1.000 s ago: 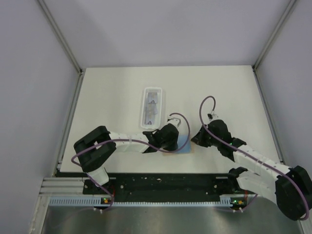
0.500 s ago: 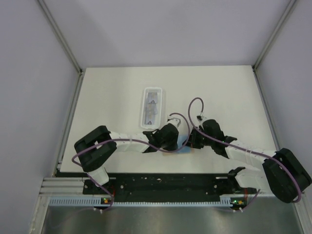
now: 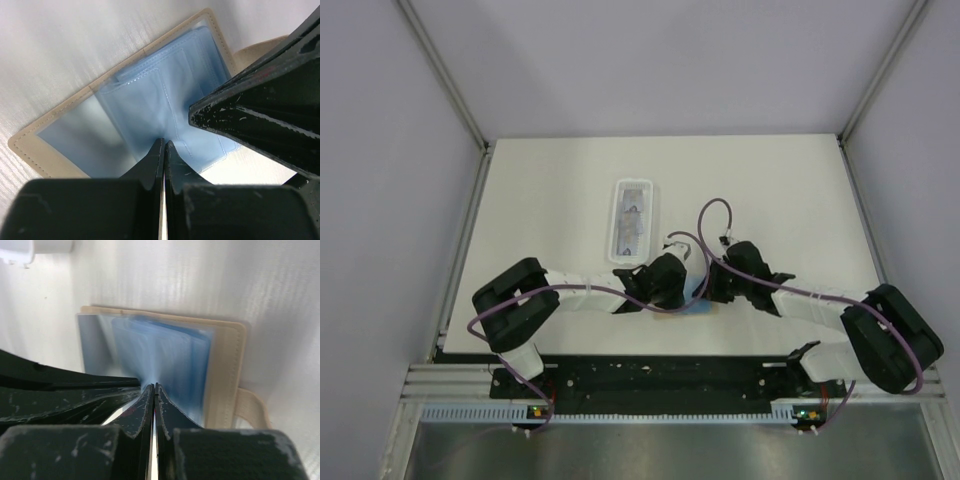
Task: Put the credit cards into the card holder
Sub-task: Open the card holder at the center of the board.
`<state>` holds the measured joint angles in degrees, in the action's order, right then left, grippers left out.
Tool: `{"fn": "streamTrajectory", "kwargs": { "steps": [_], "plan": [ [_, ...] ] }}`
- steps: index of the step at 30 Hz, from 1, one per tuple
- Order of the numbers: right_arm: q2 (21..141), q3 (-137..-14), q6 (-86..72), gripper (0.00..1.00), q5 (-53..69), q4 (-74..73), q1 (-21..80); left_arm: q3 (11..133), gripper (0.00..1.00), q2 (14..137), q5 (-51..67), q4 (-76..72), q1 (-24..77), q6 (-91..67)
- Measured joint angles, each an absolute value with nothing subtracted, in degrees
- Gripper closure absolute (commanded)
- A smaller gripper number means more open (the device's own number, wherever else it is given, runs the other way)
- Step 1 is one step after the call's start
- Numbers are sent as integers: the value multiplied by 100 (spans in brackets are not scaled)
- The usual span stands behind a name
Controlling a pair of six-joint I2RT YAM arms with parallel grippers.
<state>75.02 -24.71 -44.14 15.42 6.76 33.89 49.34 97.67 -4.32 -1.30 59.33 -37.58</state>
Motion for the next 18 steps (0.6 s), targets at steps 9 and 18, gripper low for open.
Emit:
{"fn": "streamTrajectory", "kwargs": {
  "steps": [9, 18],
  "plan": [
    [7568, -2670, -4416, 100, 985, 47, 3402, 4904, 100, 9736, -499, -130, 5935, -3760],
    [7719, -2829, -4445, 100, 897, -69, 3402, 4611, 100, 9321, -849, 259, 5933, -3765]
  ]
}}
